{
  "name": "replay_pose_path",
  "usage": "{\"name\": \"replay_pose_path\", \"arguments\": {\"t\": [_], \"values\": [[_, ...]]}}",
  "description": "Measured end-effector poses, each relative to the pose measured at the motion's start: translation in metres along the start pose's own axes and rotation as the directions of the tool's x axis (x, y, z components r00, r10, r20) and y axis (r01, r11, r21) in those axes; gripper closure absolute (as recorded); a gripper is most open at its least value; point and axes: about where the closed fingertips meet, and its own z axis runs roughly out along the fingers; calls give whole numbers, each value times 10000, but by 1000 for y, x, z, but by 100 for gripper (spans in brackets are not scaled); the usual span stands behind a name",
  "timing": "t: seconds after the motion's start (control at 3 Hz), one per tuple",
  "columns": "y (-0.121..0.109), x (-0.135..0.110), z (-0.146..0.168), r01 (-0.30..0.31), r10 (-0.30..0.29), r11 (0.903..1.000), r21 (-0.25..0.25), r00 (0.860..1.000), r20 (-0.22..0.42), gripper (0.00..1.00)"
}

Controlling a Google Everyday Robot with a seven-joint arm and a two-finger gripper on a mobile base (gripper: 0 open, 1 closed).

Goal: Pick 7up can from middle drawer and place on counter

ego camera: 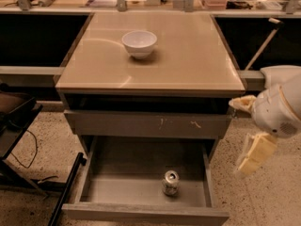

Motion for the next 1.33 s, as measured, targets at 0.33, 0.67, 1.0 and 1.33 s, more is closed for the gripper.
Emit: {"name": "replay_pose_path", "arguments": {"t": [0.33,0.67,1.0,1.33], "values": [[7,24,79,-683,852,9915,-1111,9843,1544,0],[13,45,148,-1135,1587,9733,-1993,9607,2277,0],[14,51,160,-1250,1769,9672,-2212,9562,2332,0],[16,53,164,-1419,1950,9646,-2223,9513,2388,0]]}}
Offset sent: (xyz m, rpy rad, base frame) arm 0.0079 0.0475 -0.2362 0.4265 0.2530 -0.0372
